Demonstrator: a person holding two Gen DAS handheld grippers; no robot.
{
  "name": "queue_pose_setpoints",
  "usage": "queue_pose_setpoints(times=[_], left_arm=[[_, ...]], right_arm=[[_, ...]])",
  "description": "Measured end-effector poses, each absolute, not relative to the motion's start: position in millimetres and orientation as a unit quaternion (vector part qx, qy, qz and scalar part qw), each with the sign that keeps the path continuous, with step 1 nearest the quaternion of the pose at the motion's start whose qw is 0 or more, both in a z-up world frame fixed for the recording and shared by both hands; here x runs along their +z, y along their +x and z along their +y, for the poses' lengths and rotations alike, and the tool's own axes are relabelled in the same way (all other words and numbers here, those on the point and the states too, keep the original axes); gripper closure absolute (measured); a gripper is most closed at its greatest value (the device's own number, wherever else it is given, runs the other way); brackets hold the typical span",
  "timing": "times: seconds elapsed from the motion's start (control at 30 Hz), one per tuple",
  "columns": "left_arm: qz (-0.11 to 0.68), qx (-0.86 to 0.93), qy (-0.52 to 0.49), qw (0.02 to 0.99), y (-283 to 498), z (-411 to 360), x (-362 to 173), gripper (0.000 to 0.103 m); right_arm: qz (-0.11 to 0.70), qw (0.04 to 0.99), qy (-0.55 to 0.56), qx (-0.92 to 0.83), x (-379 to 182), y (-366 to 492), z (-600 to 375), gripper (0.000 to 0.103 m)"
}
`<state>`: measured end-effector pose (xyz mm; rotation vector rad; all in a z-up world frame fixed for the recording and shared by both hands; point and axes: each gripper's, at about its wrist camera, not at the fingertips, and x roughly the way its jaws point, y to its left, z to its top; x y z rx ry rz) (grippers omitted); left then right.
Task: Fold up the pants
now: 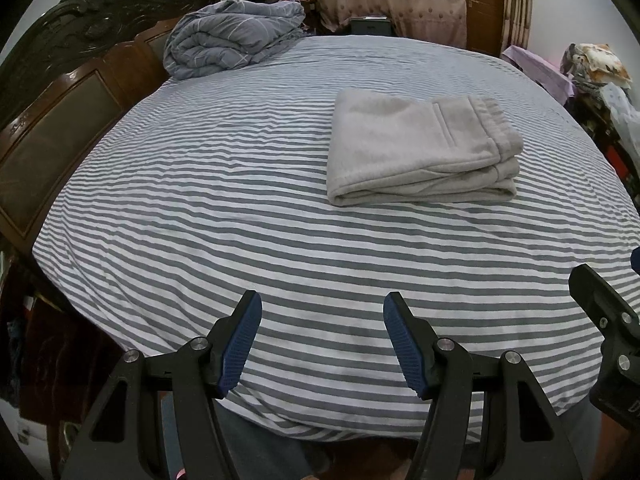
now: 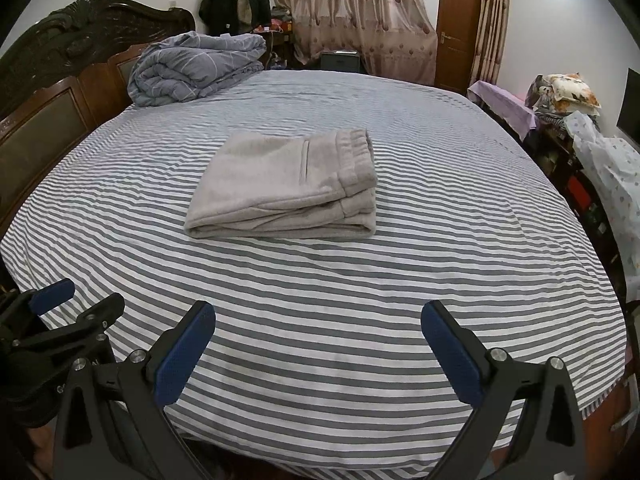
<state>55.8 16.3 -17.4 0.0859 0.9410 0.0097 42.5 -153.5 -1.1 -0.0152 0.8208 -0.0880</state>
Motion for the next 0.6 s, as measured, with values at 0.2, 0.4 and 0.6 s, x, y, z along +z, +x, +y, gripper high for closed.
queue_pose_setpoints(times=[0.2, 0.4, 0.6], left_arm=[[0.454, 0.005, 0.044, 0.890, 56.8, 14.7, -19.5, 0.039], [0.454, 0.005, 0.045, 0.890, 57.0, 15.7, -19.9, 0.039], [0.454, 0.005, 0.046, 0.890, 55.8, 13.8, -20.4, 0.039]], right_arm=[[0.402, 0.914, -0.010, -0.041, -4.1, 43.8, -152.0, 0.001], [0.402, 0.915, -0.009, -0.041, -5.0, 44.2, -150.7, 0.001], [0.400, 0.916, -0.009, -0.041, -4.7, 44.4, -149.9, 0.001]])
